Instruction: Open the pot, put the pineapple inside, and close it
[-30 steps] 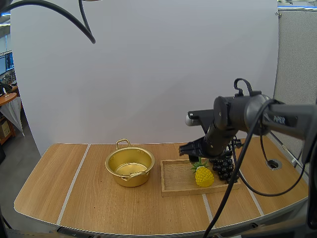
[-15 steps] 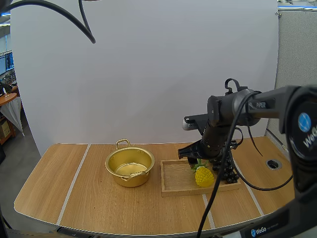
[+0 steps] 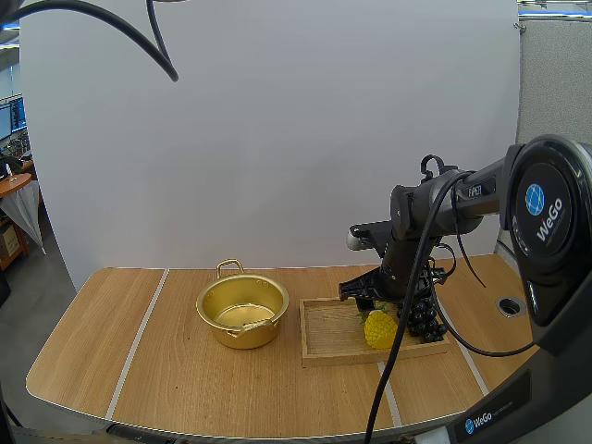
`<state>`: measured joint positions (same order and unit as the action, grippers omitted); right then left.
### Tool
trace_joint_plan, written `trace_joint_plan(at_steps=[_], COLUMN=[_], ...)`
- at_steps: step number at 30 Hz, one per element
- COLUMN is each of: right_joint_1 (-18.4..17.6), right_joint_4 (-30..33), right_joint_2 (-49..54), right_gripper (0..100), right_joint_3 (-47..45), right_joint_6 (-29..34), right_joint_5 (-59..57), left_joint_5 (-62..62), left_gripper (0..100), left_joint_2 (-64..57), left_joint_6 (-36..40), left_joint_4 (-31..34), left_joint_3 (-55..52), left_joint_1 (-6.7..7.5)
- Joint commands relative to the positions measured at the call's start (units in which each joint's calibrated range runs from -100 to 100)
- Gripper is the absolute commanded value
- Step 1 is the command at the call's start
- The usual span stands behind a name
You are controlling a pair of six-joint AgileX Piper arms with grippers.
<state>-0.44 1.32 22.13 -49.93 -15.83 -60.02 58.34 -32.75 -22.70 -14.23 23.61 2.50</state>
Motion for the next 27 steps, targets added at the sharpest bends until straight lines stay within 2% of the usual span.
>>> trace_joint_plan(at_steps=[1,10,27], right_joint_1=[0.16,0.16,0.16], right_joint_4=[-1.01,-1.01,-0.63], right_joint_2=[0.03,-0.9,-9.17], right_gripper=[100,100,100], right_joint_3=[0.18,0.04,-0.06], right_joint_6=[-1.35,-1.35,-1.35], right_joint_5=[1.07,2.03,7.22], left_joint_5=[-2.08,-2.08,-2.08], left_gripper=[0,0,0], left_joint_2=[0.02,0.02,0.02], left_joint_6=[0.65,0.65,0.65], left_joint_4=[-0.05,-0.05,-0.05], left_joint_3=[0.42,0.42,0.42], left_joint_1=[0.11,0.11,0.11])
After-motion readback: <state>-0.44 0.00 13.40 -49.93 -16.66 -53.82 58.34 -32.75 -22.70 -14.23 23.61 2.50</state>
